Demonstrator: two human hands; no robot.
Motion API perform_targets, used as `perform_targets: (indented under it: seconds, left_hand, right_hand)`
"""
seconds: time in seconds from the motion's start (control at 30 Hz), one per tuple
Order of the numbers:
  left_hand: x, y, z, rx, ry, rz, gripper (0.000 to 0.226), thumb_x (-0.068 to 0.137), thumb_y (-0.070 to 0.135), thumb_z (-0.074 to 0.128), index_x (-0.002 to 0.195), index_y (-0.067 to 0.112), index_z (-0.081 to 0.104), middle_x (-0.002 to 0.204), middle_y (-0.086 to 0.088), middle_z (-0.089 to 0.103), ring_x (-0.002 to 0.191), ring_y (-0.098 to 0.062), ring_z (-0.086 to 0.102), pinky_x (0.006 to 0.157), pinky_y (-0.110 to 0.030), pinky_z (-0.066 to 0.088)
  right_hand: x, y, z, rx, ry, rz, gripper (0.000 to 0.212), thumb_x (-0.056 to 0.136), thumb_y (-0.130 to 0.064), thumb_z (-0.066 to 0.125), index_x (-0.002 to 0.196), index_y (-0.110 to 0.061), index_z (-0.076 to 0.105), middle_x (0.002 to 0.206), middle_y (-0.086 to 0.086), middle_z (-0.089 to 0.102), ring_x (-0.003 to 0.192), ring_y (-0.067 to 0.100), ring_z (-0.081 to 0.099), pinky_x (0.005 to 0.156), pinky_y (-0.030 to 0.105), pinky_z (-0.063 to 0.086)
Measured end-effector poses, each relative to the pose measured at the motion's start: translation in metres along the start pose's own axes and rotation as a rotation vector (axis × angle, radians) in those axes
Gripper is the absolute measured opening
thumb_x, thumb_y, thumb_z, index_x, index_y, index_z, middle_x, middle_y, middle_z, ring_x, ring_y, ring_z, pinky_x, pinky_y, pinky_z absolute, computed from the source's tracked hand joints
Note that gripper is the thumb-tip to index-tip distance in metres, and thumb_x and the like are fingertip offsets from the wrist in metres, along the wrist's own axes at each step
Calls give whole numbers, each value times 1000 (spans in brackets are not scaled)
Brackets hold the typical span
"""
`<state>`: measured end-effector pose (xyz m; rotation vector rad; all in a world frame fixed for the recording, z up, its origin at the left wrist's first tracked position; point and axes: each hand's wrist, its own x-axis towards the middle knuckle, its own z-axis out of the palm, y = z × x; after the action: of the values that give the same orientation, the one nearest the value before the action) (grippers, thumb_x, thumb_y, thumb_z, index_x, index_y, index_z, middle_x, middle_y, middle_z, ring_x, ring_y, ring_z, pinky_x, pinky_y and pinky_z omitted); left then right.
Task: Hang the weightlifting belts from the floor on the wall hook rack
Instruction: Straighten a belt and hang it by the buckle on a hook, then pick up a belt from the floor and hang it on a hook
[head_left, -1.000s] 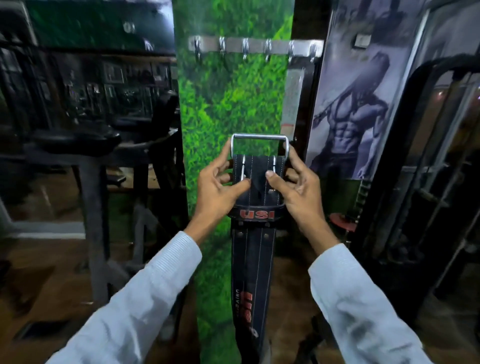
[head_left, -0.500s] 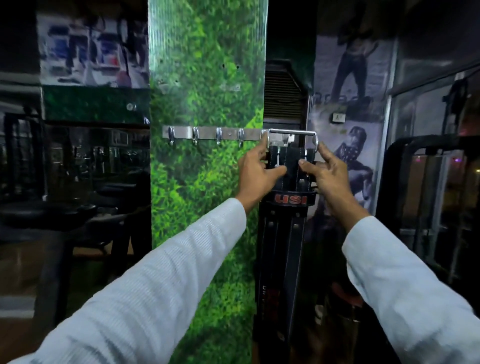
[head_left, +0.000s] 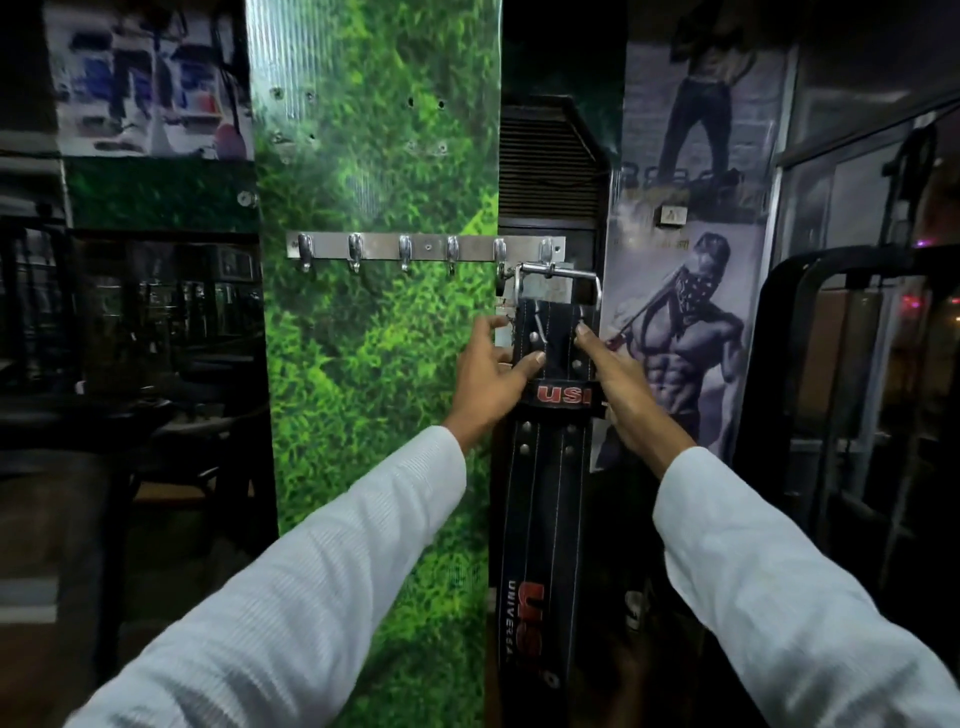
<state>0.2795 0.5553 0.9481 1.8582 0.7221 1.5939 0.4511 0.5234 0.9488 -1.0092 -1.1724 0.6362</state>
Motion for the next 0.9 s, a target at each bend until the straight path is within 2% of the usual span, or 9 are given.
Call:
perform_targets:
  seconds: [0.1, 0.2, 0.33, 0.43, 0.53, 0.6, 0.67, 0.8, 0.9]
  left_hand:
    - [-10, -5, 0, -100, -118, -55, 38, 84, 30, 81, 114, 15, 63, 105, -6, 77, 94, -17, 76, 85, -37, 62]
    - [-31, -18, 2, -107, -162, -154, 45, 75, 11, 87, 113, 10, 64, 101, -1, 76, 91, -12, 73, 85, -27, 60]
    - [-58, -36, 5, -100, -164, -310, 39, 74, -3, 83, 102, 15, 65, 97, -1, 74, 94, -18, 72, 83, -26, 59]
    - [-83, -51, 2, -85, -188, -383, 39, 75, -6, 80, 111, 5, 68, 107, -11, 76, 101, -23, 73, 91, -36, 60]
    - [-108, -64, -1, -46, -229, -427, 40, 75, -9, 77, 112, 4, 70, 104, -8, 76, 97, -20, 73, 84, -30, 61]
    - [-122, -74, -4, -28, -245, -464, 40, 75, -11, 75, 112, 4, 70, 103, -7, 76, 95, -19, 73, 81, -27, 61]
    - [-135, -86, -7, -22, -261, -505, 40, 74, -9, 77, 111, 5, 69, 104, -11, 76, 98, -24, 74, 85, -34, 62]
    - [-166, -119, -14, 22, -302, -628, 34, 71, -11, 79, 95, 9, 65, 90, -10, 73, 88, -23, 71, 82, -34, 60]
    - [-191, -149, -17, 19, -335, -682, 35, 72, -18, 75, 89, 10, 63, 86, -12, 63, 83, -20, 64, 71, -25, 56]
  right_hand:
    - [-16, 19, -3, 49, -64, 62, 73, 74, -74, 74, 125, -22, 70, 117, 2, 78, 111, 24, 73, 103, 52, 53]
    - [-36, 36, -8, 42, -55, 110, 64, 81, -69, 71, 124, -21, 69, 108, -1, 79, 94, 17, 72, 84, 40, 58]
    - [-60, 50, -13, -6, -62, 164, 61, 85, -66, 69, 127, -22, 66, 113, -2, 77, 100, 18, 73, 74, 31, 58]
    - [-80, 62, -12, -35, -82, 205, 44, 93, -54, 66, 122, -21, 69, 112, 1, 78, 103, 20, 75, 78, 37, 59]
    - [-99, 82, -10, -110, -88, 238, 27, 100, -33, 63, 123, -22, 67, 110, -1, 78, 104, 19, 74, 88, 42, 59]
    - [-110, 100, -6, -197, -99, 251, 28, 100, -14, 61, 127, -21, 64, 112, 2, 76, 103, 18, 74, 87, 40, 61]
    - [-120, 121, 0, -329, -93, 234, 35, 97, -6, 62, 128, -23, 62, 116, 5, 75, 102, 19, 73, 89, 41, 61]
    - [-143, 166, 14, -580, 7, 244, 49, 91, -13, 68, 136, -28, 56, 121, 3, 73, 110, 22, 70, 98, 43, 58]
    - [-155, 222, 14, -598, 100, 300, 50, 78, -31, 73, 126, -32, 59, 115, 0, 75, 107, 23, 72, 95, 48, 59]
